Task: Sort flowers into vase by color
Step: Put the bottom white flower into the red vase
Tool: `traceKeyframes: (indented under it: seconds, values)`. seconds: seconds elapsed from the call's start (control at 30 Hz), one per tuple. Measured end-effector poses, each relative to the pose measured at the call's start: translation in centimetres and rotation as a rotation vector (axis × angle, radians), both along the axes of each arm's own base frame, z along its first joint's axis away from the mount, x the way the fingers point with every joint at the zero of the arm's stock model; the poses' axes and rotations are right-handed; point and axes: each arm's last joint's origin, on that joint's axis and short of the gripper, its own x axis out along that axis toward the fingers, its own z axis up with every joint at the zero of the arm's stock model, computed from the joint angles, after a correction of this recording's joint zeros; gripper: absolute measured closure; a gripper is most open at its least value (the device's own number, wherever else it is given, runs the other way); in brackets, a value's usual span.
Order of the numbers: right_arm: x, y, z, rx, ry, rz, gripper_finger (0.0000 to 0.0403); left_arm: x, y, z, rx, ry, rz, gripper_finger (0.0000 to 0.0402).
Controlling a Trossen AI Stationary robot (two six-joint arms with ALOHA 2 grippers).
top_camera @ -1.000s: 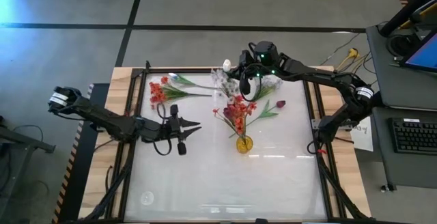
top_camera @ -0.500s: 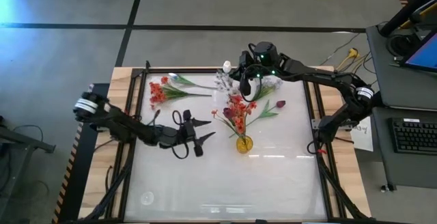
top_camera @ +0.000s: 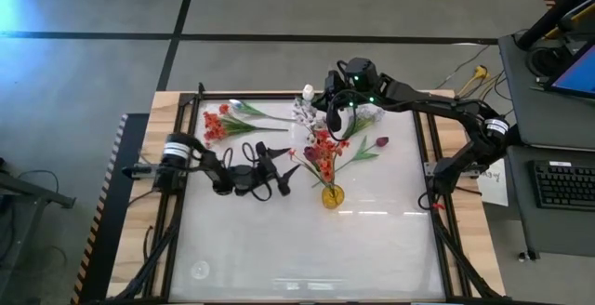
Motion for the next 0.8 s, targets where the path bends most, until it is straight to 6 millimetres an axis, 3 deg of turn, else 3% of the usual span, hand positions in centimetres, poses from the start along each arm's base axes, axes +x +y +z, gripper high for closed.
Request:
traceKeyframes:
  seconds: [0.27,0.57,0.8]
  values:
    - [0.0,0.0,0.0,0.006,0.001,-0.002,0.0390,2.8,1.5,-1.5,-0.020,-0.018,-0.006,0.0116]
    - [0.0,0.0,0.0,0.000,0.002,-0.001,0.0390,4.4,4.4,-2.7,-0.042,-0.029,-0.015,0.0115]
    - [0.0,0.0,0.0,0.000,0.002,-0.001,0.0390,5.6,5.4,-3.2,-0.042,-0.045,-0.037,0.0115]
